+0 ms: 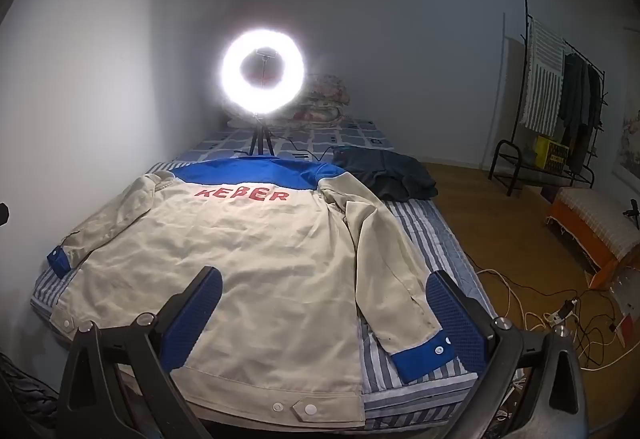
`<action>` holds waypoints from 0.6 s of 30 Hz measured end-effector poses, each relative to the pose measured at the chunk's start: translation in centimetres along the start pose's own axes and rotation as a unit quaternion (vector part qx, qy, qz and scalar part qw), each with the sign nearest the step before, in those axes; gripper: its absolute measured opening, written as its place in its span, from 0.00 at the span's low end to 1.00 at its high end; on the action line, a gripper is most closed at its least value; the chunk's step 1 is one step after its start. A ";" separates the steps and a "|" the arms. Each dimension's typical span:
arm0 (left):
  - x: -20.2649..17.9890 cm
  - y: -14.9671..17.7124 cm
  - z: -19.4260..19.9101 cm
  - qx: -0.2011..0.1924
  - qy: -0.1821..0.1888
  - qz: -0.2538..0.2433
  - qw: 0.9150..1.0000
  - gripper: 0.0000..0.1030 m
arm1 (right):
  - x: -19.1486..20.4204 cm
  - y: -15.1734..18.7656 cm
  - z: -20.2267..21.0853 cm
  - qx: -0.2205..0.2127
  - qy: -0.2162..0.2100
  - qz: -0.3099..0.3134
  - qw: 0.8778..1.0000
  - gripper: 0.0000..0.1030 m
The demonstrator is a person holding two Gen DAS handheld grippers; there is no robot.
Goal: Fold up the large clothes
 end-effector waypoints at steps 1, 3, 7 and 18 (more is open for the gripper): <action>0.0 0.0 0.0 0.000 0.000 -0.001 1.000 1.00 | 0.0 -0.1 0.0 -0.004 0.000 0.000 1.000 1.00; -0.1 0.0 0.1 -0.002 0.001 -0.002 1.000 1.00 | 0.0 0.0 0.0 -0.002 -0.001 0.001 1.000 1.00; 0.3 -0.6 0.1 -0.001 0.000 -0.001 1.000 1.00 | 0.0 0.0 0.0 -0.001 -0.001 0.002 1.000 1.00; 0.3 -0.8 0.1 -0.004 -0.003 0.002 1.000 1.00 | 0.1 0.0 -0.1 0.001 -0.002 0.003 1.000 1.00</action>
Point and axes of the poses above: each gripper's, at about its wrist camera, not at the fingertips, and z roughly against the way its jaws point, x to its left, y to its underside, the point moved 9 cm from there along -z, roughly the way its jaws point, and after that the axes turned 10 degrees about -y, right-handed, at the moved point
